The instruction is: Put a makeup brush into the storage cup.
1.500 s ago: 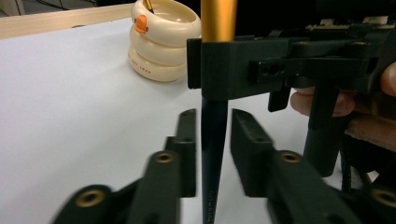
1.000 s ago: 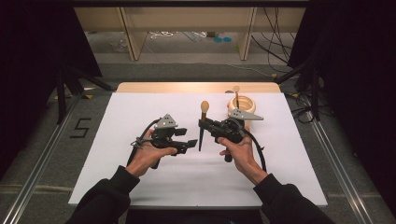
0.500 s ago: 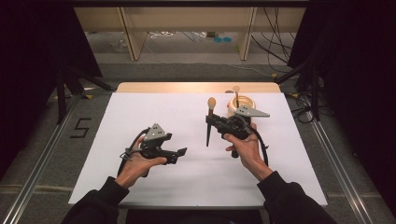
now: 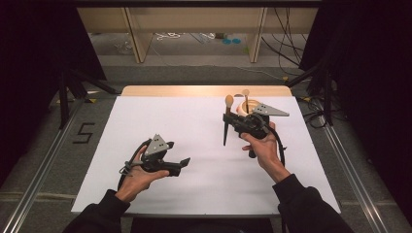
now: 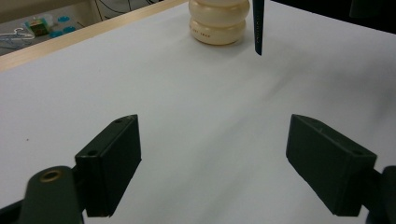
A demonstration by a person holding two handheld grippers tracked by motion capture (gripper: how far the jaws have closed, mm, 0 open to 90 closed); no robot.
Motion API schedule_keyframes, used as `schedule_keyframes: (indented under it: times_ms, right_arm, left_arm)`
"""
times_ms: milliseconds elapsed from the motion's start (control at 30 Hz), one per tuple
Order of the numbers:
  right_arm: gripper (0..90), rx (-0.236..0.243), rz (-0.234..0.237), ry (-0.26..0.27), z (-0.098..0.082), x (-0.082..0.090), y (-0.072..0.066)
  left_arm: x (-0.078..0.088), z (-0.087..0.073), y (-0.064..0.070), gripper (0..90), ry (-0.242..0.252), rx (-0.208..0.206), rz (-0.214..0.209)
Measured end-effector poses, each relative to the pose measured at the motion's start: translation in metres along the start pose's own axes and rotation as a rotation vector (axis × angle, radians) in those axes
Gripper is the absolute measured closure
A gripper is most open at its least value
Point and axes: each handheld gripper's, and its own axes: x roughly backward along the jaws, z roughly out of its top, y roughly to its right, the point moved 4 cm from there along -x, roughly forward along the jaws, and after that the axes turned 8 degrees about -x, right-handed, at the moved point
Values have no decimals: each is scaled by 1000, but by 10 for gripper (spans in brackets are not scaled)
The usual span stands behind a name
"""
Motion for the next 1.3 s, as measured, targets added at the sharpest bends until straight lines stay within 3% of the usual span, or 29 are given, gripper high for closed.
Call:
schedule_keyframes:
  times_ms: [100, 233, 300, 500, 1300]
  right_arm:
    - [782, 25, -14, -5, 3, 1, 4]
    - [782, 31, -22, 10, 9, 4, 8]
    - [782, 26, -34, -8, 11, 7, 9]
    - [782, 35, -54, 4, 18, 9, 17]
    - [782, 51, -111, 57, 51, 15, 42]
  left_arm:
    - [2, -3, 0, 179, -9, -23, 9]
    - [4, -8, 1, 179, -27, -47, 16]
    - [6, -10, 0, 179, -38, -57, 18]
    - [9, -12, 2, 179, -17, -30, 28]
    - [11, -19, 6, 179, -27, -43, 31]
